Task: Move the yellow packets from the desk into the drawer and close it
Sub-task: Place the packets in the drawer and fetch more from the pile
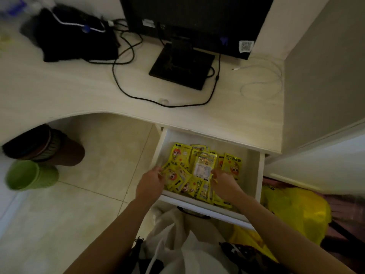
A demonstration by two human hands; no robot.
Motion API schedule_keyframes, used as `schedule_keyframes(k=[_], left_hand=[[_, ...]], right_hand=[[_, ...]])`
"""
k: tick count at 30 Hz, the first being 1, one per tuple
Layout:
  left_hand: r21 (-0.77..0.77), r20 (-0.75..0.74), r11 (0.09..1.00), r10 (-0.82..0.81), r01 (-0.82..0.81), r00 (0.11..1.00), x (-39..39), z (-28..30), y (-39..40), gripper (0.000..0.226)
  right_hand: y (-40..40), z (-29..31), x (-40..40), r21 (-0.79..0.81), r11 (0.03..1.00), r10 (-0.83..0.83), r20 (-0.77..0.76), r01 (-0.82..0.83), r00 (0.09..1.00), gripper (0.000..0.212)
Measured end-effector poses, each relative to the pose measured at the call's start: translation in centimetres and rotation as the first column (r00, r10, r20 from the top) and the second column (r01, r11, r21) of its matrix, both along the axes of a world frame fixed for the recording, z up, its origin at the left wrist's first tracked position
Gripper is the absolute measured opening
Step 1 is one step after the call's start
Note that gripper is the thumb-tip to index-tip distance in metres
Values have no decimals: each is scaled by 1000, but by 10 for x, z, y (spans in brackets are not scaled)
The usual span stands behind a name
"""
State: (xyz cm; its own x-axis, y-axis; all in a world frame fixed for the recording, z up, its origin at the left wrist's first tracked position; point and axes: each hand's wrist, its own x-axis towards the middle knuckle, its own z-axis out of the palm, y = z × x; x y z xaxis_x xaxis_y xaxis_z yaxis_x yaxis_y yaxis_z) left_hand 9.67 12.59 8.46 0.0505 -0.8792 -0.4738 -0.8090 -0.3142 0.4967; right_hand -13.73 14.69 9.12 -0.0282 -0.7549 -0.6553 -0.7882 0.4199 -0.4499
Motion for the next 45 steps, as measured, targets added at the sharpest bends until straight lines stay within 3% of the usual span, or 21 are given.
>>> schedule_keyframes(k=[6, 11, 15, 25, 32, 45], left_hand=[[-106, -8, 991, 76, -76, 997, 40, 15, 24, 24], [-147, 37, 978, 152, -145, 988, 85, 17, 41, 25], [-171, 102, 970, 193, -174, 976, 134, 20, 50, 28], [-215, 156, 941, 298, -262, 942, 299, 35, 41, 29], [-229, 167, 929, 331, -290, 929, 385, 40, 12, 29], [-290, 120, 866, 455, -407, 883, 501, 49, -134, 28]], right_hand=[[-15, 13, 65, -50, 958, 281, -34, -283, 959, 38], [-25, 15, 131, -156, 868, 464, -85, -472, 882, 24], [-34, 21, 193, -165, 799, 564, -127, -578, 816, 37], [-73, 30, 362, -231, 721, 652, -89, -653, 753, 38], [-115, 37, 452, -242, 672, 688, -144, -700, 711, 37], [-275, 46, 570, -303, 594, 737, -168, -745, 655, 33]])
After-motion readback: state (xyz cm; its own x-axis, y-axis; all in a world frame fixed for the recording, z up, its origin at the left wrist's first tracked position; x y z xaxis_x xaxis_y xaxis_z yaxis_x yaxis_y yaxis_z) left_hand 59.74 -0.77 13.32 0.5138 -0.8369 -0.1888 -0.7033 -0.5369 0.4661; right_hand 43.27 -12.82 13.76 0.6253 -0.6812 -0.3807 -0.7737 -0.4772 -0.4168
